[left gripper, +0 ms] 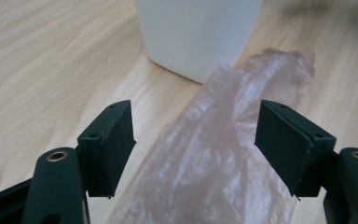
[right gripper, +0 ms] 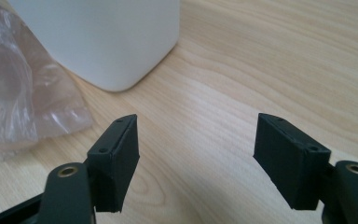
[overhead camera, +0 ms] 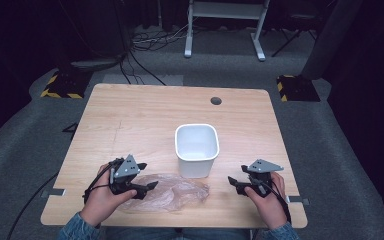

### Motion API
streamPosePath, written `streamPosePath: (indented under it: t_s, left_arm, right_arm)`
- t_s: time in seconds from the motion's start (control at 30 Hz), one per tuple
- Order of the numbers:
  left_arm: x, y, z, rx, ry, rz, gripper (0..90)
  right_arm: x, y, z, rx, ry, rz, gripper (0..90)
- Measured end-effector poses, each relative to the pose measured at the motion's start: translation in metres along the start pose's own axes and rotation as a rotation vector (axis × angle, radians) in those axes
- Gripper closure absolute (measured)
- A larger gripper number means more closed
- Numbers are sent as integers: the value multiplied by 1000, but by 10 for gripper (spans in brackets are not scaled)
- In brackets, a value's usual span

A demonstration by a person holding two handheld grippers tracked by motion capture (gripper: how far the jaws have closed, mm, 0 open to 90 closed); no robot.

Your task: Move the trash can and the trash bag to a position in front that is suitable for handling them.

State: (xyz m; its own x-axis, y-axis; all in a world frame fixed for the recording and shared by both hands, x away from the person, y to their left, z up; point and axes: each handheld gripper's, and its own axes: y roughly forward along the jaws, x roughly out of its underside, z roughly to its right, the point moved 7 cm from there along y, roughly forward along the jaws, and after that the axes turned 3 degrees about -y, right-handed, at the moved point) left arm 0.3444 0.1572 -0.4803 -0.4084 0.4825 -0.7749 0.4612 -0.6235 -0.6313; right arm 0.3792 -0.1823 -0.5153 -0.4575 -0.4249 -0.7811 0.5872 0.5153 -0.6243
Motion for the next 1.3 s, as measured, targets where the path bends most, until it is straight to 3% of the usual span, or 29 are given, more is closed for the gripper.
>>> streamPosePath:
  t_s: [0.13,0.23,0.33,0.5,0.6,0.67,0.83,0.87,0.93,1.03,1.2,1.3]
  left_arm:
    - [16,7,6,26,7,-26,257]
    - [27,16,6,26,50,-61,234]
    - [38,26,7,51,55,-92,203]
    - [50,38,6,45,50,-116,189]
    - [57,42,6,45,67,-148,183]
    - [57,44,5,56,40,-131,172]
    - [58,45,5,40,18,-85,190]
    - [57,44,4,37,18,-71,270]
    - [57,40,1,33,10,-60,532]
    - [58,37,-2,23,-28,-70,778]
    - [58,36,-3,27,-115,-60,851]
    - [56,35,-3,38,-172,-25,866]
  right_arm:
    - [9,-1,2,5,6,-19,306]
    - [16,-1,4,6,19,-29,303]
    - [21,0,5,-1,29,-32,303]
    - [27,3,4,-12,40,-38,304]
    - [30,3,4,-10,48,-43,304]
    - [32,3,5,-9,51,-43,304]
    - [36,3,6,-7,64,-52,305]
    - [38,3,6,-8,67,-54,305]
    - [39,4,8,-3,69,-44,306]
    - [41,3,10,4,72,-30,307]
    - [42,2,12,24,56,-26,306]
    - [43,3,10,47,24,-36,305]
